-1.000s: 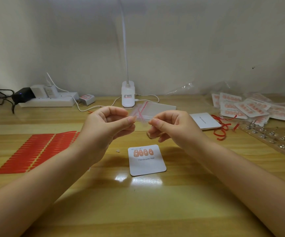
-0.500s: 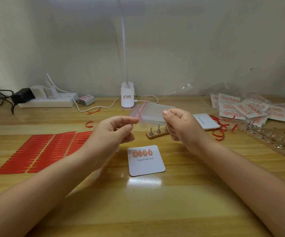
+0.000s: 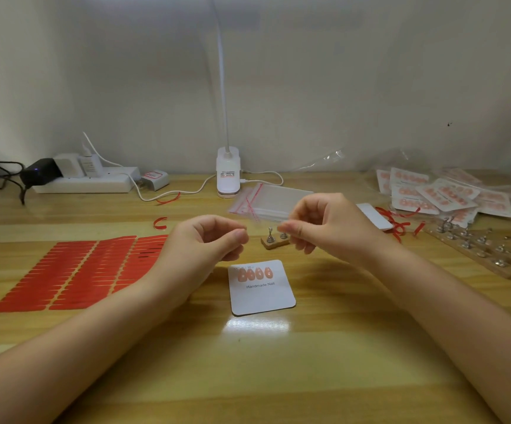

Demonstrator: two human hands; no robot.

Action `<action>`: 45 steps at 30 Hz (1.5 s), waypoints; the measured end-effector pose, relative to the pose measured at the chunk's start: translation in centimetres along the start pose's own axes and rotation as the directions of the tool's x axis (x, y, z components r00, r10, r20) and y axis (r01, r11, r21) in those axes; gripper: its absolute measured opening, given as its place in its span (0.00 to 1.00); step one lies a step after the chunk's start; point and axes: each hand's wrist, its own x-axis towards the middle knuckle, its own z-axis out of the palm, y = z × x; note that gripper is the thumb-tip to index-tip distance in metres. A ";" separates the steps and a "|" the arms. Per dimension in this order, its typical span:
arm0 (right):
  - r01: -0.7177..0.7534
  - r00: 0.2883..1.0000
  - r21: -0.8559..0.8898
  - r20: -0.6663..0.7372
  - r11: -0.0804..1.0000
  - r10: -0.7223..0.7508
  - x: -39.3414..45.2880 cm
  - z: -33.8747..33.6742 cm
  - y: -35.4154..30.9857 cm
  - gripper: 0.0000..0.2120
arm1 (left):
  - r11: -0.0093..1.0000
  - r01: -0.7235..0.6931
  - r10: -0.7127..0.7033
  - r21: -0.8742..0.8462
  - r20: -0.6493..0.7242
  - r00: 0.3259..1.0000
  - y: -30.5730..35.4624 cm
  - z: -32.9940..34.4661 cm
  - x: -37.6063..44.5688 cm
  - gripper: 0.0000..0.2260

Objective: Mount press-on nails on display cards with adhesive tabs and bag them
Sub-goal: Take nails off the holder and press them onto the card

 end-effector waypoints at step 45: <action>0.068 0.989 -0.372 0.146 0.926 -0.014 -1.2 3.0 -0.3 0.44 | 0.983 -0.011 0.030 0.183 -0.101 0.994 0.0 -0.6 0.4 0.02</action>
